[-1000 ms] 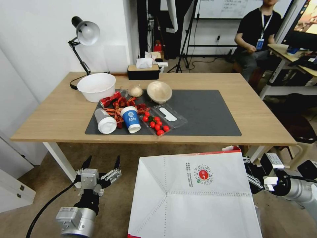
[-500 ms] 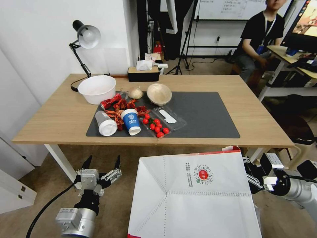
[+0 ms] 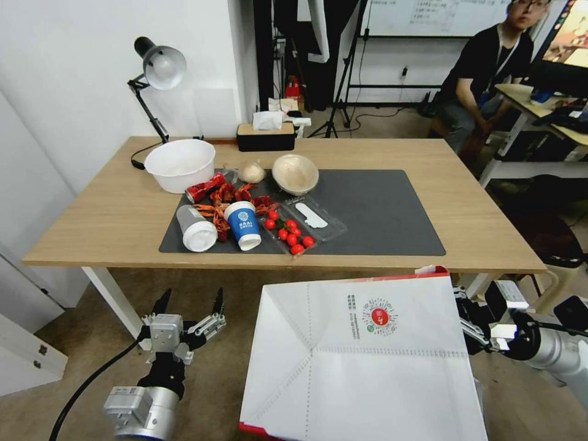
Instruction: Pick up the food delivery bag from the floor and place it on the table.
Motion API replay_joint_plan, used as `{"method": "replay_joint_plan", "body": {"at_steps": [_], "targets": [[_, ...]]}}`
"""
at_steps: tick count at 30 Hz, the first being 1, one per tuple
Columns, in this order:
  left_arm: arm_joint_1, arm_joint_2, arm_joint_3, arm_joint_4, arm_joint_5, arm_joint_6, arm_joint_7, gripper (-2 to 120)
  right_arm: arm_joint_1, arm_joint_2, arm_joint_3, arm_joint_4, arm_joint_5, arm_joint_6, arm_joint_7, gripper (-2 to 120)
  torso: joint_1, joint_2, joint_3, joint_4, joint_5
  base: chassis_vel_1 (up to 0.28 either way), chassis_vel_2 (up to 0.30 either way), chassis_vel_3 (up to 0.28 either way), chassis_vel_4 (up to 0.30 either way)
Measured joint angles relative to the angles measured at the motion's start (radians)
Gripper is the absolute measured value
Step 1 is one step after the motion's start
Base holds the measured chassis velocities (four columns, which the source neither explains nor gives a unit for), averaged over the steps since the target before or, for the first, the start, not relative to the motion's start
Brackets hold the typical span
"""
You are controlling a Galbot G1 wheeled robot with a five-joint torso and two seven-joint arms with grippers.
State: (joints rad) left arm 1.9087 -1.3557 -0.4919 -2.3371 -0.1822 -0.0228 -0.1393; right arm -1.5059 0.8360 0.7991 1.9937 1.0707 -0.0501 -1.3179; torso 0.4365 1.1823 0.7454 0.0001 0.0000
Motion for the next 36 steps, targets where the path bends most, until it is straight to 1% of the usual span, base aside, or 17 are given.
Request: {"method": "replay_joint_plan", "body": {"at_steps": [5, 8, 13, 16, 17, 18, 21, 22, 24, 25, 26, 27, 29, 30, 32, 34, 36], "targets": [[-0.005, -0.003, -0.001, 0.001, 0.001, -0.013, 0.009, 100, -0.013, -0.008, 0.052, 0.009, 0.034, 0.005, 0.024, 0, -0.001, -0.001, -0.001, 0.0, 0.0, 0.0, 0.0, 0.0, 0.0], [-0.01, -0.001, -0.001, 0.004, 0.0, -0.017, 0.01, 100, -0.027, -0.017, 0.112, 0.025, 0.097, 0.014, 0.078, 0, -0.001, -0.002, -0.001, -0.0001, 0.0, 0.0, 0.0, 0.0, 0.0], [-0.012, -0.002, 0.005, 0.005, -0.003, -0.021, 0.006, 100, -0.044, -0.018, 0.165, 0.047, 0.153, 0.028, 0.15, 0, -0.001, -0.003, -0.002, 0.0, -0.0001, 0.0, 0.0, 0.0, 0.0], [-0.012, -0.003, 0.01, 0.005, -0.005, -0.024, 0.003, 100, -0.071, 0.003, 0.225, 0.091, 0.225, 0.049, 0.287, 0, -0.002, -0.004, -0.002, -0.0003, 0.0, 0.0, 0.0, 0.0, 0.0], [-0.011, -0.002, 0.01, 0.005, -0.005, -0.027, 0.003, 100, -0.074, 0.009, 0.24, 0.11, 0.24, 0.065, 0.368, 0, -0.002, -0.004, -0.002, -0.0003, 0.0, 0.0, 0.0, 0.0, 0.0], [-0.011, -0.002, 0.01, 0.005, -0.005, -0.027, 0.003, 100, -0.074, 0.009, 0.24, 0.11, 0.24, 0.065, 0.368, 0, -0.002, -0.004, -0.002, -0.0003, 0.0, 0.0, 0.0, 0.0, 0.0], [-0.013, 0.008, 0.006, 0.005, -0.01, -0.029, 0.001, 100, -0.073, 0.008, 0.261, 0.175, 0.265, 0.1, 0.647, 0, -0.002, -0.004, -0.002, 0.0, 0.0, 0.0, 0.0, 0.0, 0.0], [-0.013, 0.008, 0.006, 0.005, -0.01, -0.029, 0.001, 100, -0.073, 0.008, 0.261, 0.175, 0.265, 0.1, 0.647, 0, -0.002, -0.004, -0.002, 0.0, 0.0, 0.0, 0.0, 0.0, 0.0], [-0.014, 0.011, 0.004, 0.004, -0.012, -0.029, 0.0, 100, -0.066, 0.0, 0.262, 0.204, 0.273, 0.109, 0.789, 0, -0.002, -0.005, -0.003, 0.0, -0.0002, 0.0, 0.0, 0.0, 0.0], [-0.014, 0.011, 0.004, 0.004, -0.013, -0.029, 0.0, 100, -0.056, -0.008, 0.259, 0.222, 0.277, 0.113, 0.897, 0, -0.002, -0.005, -0.003, 0.0, -0.0001, 0.0, 0.0, 0.0, 0.0], [-0.014, 0.011, 0.004, 0.004, -0.013, -0.029, 0.0, 100, -0.056, -0.008, 0.259, 0.222, 0.277, 0.113, 0.897, 0, -0.002, -0.005, -0.003, 0.0, -0.0001, 0.0, 0.0, 0.0, 0.0], [-0.013, 0.011, 0.004, 0.003, -0.013, -0.031, -0.001, 100, -0.046, -0.016, 0.249, 0.232, 0.28, 0.116, 0.976, 0, -0.002, -0.005, -0.003, 0.0, -0.0001, 0.0, 0.0, 0.0, 0.0], [-0.01, 0.011, 0.004, 0.003, -0.013, -0.035, -0.002, 100, -0.023, -0.033, 0.228, 0.236, 0.281, 0.119, 1.072, 0, -0.002, -0.005, -0.003, 0.0, 0.0, 0.0, 0.0, 0.0, 0.0], [-0.01, 0.011, 0.004, 0.003, -0.013, -0.035, -0.002, 100, -0.023, -0.033, 0.228, 0.236, 0.281, 0.119, 1.072, 0, -0.002, -0.005, -0.003, 0.0, 0.0, 0.0, 0.0, 0.0, 0.0], [-0.006, 0.013, 0.004, 0.001, -0.015, -0.037, -0.006, 100, 0.003, -0.057, 0.203, 0.229, 0.276, 0.124, 1.153, 0, -0.002, -0.005, -0.003, 0.0001, 0.0, 0.0, 0.0, 0.0, 0.0], [-0.005, 0.013, 0.004, 0.0, -0.016, -0.037, -0.007, 100, 0.012, -0.067, 0.196, 0.222, 0.275, 0.128, 1.179, 0, -0.003, -0.005, -0.003, 0.0001, 0.0, 0.0, 0.0, 0.0, 0.0], [-0.004, 0.013, 0.004, -0.001, -0.016, -0.038, -0.008, 100, 0.031, -0.091, 0.183, 0.202, 0.28, 0.137, 1.235, 0, -0.002, -0.006, -0.003, 0.0, 0.0, 0.0, 0.0, 0.0, 0.0]]}}
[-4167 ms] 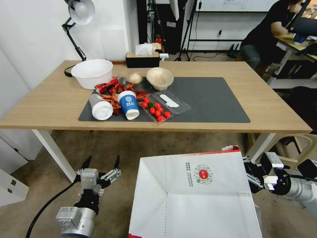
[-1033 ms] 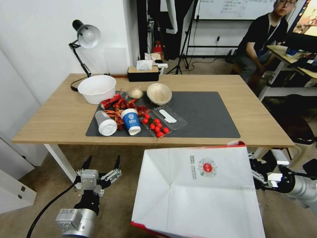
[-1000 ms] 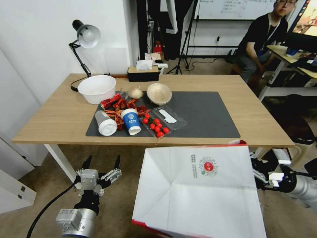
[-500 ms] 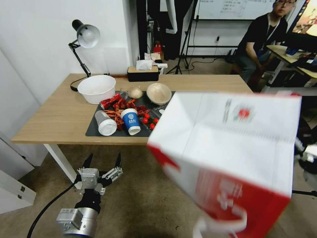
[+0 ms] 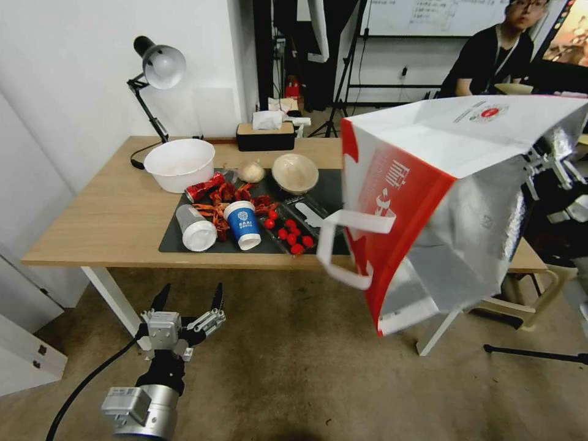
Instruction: Pick up the food delivery bag from the floor and place it on the table.
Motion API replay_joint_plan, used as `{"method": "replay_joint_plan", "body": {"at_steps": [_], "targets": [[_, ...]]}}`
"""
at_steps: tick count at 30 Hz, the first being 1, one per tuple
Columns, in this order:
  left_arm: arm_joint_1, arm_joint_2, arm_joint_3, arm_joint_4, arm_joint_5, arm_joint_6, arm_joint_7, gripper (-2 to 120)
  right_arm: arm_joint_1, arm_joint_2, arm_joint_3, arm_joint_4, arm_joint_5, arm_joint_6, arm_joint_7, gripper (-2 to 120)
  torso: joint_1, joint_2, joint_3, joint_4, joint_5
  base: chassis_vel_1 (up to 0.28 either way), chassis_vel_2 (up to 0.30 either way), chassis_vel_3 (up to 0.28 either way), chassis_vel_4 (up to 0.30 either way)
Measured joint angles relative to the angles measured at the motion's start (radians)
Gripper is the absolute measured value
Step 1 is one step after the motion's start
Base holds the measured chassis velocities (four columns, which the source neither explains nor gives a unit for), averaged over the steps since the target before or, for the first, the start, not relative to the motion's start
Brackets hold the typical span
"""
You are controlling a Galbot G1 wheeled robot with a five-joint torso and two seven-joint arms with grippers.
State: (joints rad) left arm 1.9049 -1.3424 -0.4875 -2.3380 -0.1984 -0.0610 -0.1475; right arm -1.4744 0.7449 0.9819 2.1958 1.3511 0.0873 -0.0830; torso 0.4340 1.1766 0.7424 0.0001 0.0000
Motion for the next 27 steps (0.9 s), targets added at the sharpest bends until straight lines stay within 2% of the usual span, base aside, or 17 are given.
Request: {"method": "replay_joint_plan", "body": {"at_steps": [2, 12, 19, 27], "targets": [[0.001, -0.001, 0.001, -0.001, 0.0, 0.0, 0.0, 100, 0.029, -0.029, -0.012, -0.029, 0.018, 0.006, 0.053, 0, 0.0, 0.0, 0.0, -0.0001, 0.0, 0.0, 0.0, 0.0, 0.0], [0.002, -0.002, 0.001, -0.006, 0.0, -0.001, 0.004, 100, 0.104, -0.09, -0.07, -0.11, 0.068, -0.006, 0.123, 0, 0.0, 0.0, 0.0, 0.0, 0.0001, 0.0, 0.0, 0.0, 0.0], [0.018, -0.007, 0.001, -0.011, 0.006, -0.005, 0.004, 100, 0.182, -0.149, -0.129, -0.192, 0.105, -0.066, 0.176, 0, 0.0, -0.001, 0.0, 0.0002, 0.0001, 0.0, 0.0, 0.0, 0.0], [0.017, -0.01, 0.002, -0.007, 0.01, -0.009, 0.004, 100, 0.202, -0.182, -0.132, -0.228, 0.131, -0.111, 0.241, 0, -0.001, -0.001, -0.001, -0.0001, 0.0001, 0.0, 0.0, 0.0, 0.0]]}}
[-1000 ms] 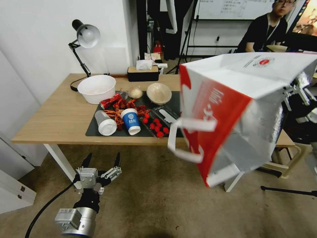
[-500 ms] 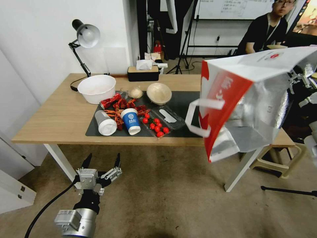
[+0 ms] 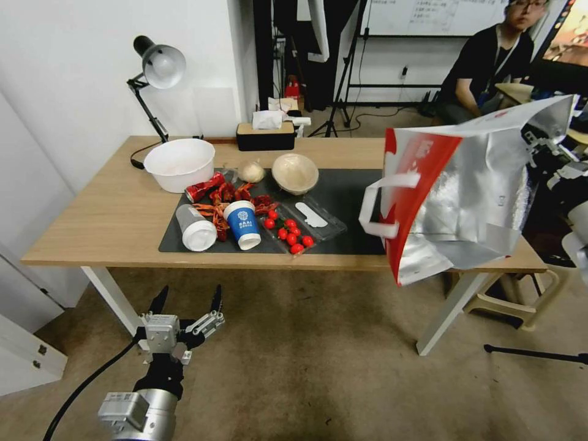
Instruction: Pick up the food delivery bag from the floor and place it on the table.
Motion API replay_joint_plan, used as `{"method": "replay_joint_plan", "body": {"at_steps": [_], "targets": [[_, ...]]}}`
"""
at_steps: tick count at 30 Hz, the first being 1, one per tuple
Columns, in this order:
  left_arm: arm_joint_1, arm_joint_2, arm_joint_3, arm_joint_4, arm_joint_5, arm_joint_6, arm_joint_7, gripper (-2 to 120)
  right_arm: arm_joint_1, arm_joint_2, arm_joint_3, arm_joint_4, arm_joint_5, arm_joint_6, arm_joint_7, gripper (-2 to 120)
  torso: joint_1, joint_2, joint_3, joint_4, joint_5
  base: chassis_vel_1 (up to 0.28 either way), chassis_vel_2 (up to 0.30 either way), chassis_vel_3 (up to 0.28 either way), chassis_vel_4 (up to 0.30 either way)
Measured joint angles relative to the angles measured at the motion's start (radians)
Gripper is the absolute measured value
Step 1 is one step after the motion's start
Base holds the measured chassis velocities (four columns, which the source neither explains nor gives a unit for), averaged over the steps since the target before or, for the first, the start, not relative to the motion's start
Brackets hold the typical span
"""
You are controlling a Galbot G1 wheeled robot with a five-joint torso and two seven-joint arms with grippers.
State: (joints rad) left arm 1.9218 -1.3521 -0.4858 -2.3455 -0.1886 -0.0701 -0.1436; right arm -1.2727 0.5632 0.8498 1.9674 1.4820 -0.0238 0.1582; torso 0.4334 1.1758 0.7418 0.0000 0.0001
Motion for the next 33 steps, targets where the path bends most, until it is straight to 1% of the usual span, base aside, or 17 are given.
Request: {"method": "replay_joint_plan", "body": {"at_steps": [6, 10, 15, 23, 28, 33], "targets": [[-0.007, -0.001, 0.003, 0.005, 0.001, 0.003, 0.001, 100, 0.022, -0.027, -0.011, -0.03, 0.033, -0.032, 0.023, 0, 0.0, 0.0, 0.0, 0.0, -0.0001, 0.0, 0.0, 0.0, 0.0], [-0.009, 0.001, 0.004, 0.009, 0.001, 0.003, 0.002, 100, 0.053, -0.054, -0.025, -0.064, 0.071, -0.07, 0.049, 0, 0.0, 0.0, 0.0, 0.0001, -0.0001, 0.0, 0.0, 0.0, 0.0], [-0.011, 0.003, 0.004, 0.012, 0.002, 0.003, 0.002, 100, 0.08, -0.069, -0.047, -0.09, 0.087, -0.091, 0.066, 0, 0.0, 0.0, 0.0, 0.0, -0.0001, 0.0, 0.0, 0.0, 0.0], [-0.014, 0.007, 0.002, 0.013, -0.001, 0.003, 0.001, 100, 0.175, -0.077, -0.146, -0.163, 0.091, -0.116, 0.081, 0, 0.0, 0.0, 0.0, 0.0001, -0.0002, 0.0, 0.0, 0.0, 0.0], [-0.014, 0.007, 0.002, 0.013, -0.001, 0.003, 0.001, 100, 0.199, -0.078, -0.174, -0.178, 0.092, -0.122, 0.081, 0, 0.0, 0.0, 0.0, 0.0002, -0.0001, 0.0, 0.0, 0.0, 0.0], [-0.013, 0.006, 0.003, 0.013, -0.001, 0.0, 0.001, 100, 0.245, -0.078, -0.229, -0.203, 0.095, -0.13, 0.085, 0, 0.0, 0.0, 0.0, 0.0001, 0.0, 0.0, 0.0, 0.0, 0.0]]}}
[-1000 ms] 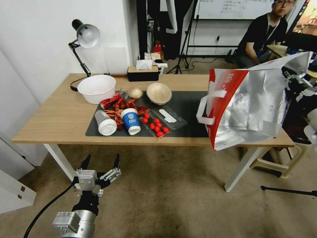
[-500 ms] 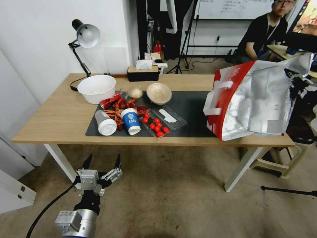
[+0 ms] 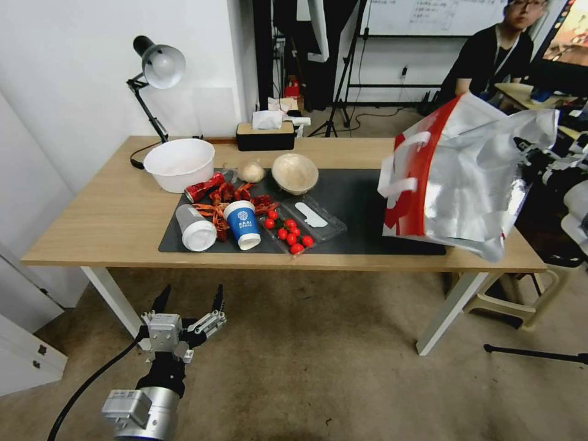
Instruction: Pick up the food delivery bag from the floor and place it on the table.
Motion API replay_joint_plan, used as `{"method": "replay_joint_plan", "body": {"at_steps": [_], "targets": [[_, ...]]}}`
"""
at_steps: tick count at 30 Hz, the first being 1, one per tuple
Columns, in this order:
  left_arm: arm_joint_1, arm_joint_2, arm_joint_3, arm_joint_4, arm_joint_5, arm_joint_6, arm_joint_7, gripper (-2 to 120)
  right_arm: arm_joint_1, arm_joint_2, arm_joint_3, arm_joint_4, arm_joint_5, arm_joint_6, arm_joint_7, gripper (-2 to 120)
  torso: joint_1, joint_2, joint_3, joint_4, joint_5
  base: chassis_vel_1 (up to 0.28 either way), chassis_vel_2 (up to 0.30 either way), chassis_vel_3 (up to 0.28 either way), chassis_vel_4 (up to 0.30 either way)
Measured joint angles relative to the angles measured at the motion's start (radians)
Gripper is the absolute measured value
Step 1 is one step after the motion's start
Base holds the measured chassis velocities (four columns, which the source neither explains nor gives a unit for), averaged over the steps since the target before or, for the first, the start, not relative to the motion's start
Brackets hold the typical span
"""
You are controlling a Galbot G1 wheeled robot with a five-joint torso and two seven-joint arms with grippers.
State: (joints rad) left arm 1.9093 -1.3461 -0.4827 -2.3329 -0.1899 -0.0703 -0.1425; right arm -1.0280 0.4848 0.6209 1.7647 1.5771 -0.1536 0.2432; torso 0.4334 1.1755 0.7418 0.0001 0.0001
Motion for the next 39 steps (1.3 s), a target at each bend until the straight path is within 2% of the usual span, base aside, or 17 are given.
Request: {"method": "replay_joint_plan", "body": {"at_steps": [7, 20, 23, 25, 28, 29, 31, 33, 36, 37, 39], "targets": [[0.008, -0.006, 0.006, 0.01, 0.007, -0.015, 0.004, 100, 0.089, 0.004, -0.076, -0.037, 0.011, -0.01, 0.014, 0, 0.0, 0.0, 0.0, -0.0001, -0.0001, 0.0, 0.0, 0.0, 0.0], [0.012, -0.006, 0.004, 0.01, 0.008, -0.017, 0.012, 100, 0.125, 0.011, -0.095, -0.044, -0.023, -0.017, 0.049, 3, 0.0, 0.0, 0.0, 0.0, -0.0001, 0.0, 0.0, 0.0, 0.0], [0.018, -0.007, 0.004, 0.008, 0.008, -0.013, 0.026, 100, 0.131, 0.01, -0.095, -0.05, -0.03, -0.015, 0.037, 18, 0.0, 0.0, 0.0, 0.0, -0.0001, 0.0, 0.0, 0.0, 0.0], [0.018, -0.007, 0.004, 0.007, 0.008, -0.012, 0.027, 100, 0.133, 0.009, -0.095, -0.051, -0.029, -0.015, 0.033, 21, 0.0, 0.0, 0.0, -0.0001, 0.0, 0.0, 0.0, 0.0, 0.0], [0.017, -0.008, 0.005, 0.007, 0.007, -0.011, 0.028, 100, 0.139, 0.006, -0.095, -0.05, -0.026, -0.016, 0.027, 36, 0.0, 0.0, 0.0, -0.0001, -0.0001, 0.0, 0.0, 0.0, 0.0], [0.017, -0.008, 0.005, 0.007, 0.007, -0.011, 0.028, 100, 0.139, 0.006, -0.095, -0.05, -0.026, -0.016, 0.027, 36, 0.0, 0.0, 0.0, -0.0001, -0.0001, 0.0, 0.0, 0.0, 0.0], [0.017, -0.007, 0.005, 0.007, 0.007, -0.011, 0.028, 100, 0.145, 0.005, -0.098, -0.053, -0.028, -0.016, 0.023, 45, 0.0, 0.0, 0.0, 0.0, -0.0001, 0.0, 0.0, 0.0, 0.0], [0.017, -0.007, 0.005, 0.007, 0.007, -0.011, 0.028, 100, 0.146, 0.004, -0.099, -0.053, -0.029, -0.016, 0.021, 47, 0.0, 0.0, 0.0, 0.0, -0.0001, 0.0, 0.0, 0.0, 0.0], [0.017, -0.007, 0.004, 0.005, 0.007, -0.012, 0.024, 100, 0.148, 0.004, -0.1, -0.051, -0.031, -0.016, 0.017, 64, 0.0, 0.0, 0.0, 0.0, -0.0001, 0.0, 0.0, 0.0, 0.0], [0.017, -0.007, 0.004, 0.005, 0.007, -0.012, 0.024, 100, 0.148, 0.004, -0.1, -0.051, -0.031, -0.016, 0.017, 64, 0.0, 0.0, 0.0, 0.0, -0.0001, 0.0, 0.0, 0.0, 0.0], [0.016, -0.006, 0.0, 0.001, 0.006, -0.008, 0.02, 100, 0.137, 0.002, -0.098, -0.039, -0.039, -0.018, 0.006, 75, 0.0, 0.0, 0.0, 0.0, -0.0001, 0.0, 0.0, 0.0, 0.0]]}}
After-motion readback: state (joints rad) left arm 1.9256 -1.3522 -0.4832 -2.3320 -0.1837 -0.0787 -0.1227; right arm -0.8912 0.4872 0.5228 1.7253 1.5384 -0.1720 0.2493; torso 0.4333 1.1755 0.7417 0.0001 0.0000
